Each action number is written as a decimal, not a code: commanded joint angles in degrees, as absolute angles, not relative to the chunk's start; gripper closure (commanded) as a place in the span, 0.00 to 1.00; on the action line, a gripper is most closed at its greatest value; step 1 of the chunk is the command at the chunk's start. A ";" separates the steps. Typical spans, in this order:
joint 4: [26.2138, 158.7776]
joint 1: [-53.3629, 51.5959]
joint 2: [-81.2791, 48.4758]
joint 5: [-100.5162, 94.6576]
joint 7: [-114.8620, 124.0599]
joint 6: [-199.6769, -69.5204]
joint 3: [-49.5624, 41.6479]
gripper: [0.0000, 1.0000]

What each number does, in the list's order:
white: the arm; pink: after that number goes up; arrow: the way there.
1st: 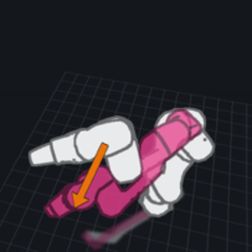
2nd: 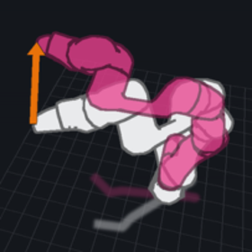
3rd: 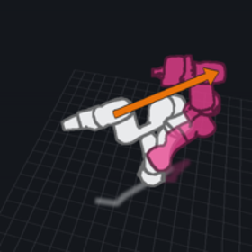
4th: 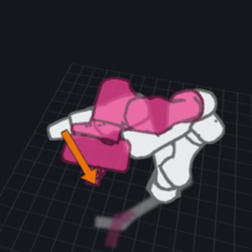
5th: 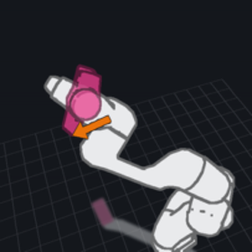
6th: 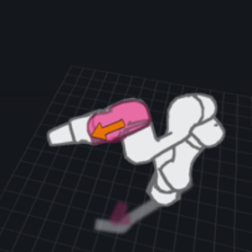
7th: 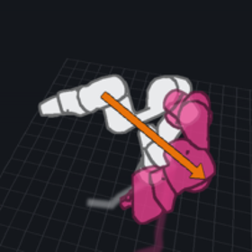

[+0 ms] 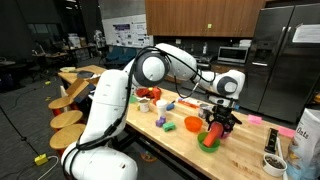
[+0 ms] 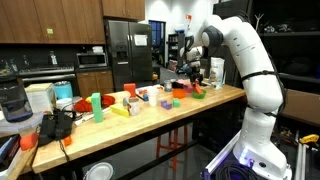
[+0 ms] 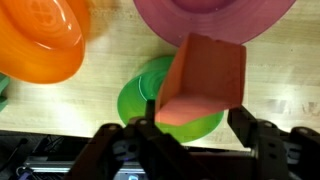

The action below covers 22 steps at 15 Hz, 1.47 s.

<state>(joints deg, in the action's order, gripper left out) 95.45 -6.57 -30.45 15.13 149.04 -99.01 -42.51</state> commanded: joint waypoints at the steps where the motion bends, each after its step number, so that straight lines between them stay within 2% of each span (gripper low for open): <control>1: 95.73 -6.46 -30.07 16.29 149.04 -100.17 -43.09 0.55; 4: 95.84 -6.51 -29.96 16.29 149.04 -100.55 -43.14 0.81; 5: 95.97 -6.54 -29.86 16.22 149.04 -100.82 -43.18 0.84; 13: 97.55 -8.54 -27.12 15.29 149.02 -104.44 -46.06 0.84; 22: 101.64 -17.81 -17.89 10.74 149.55 -111.84 -55.66 0.84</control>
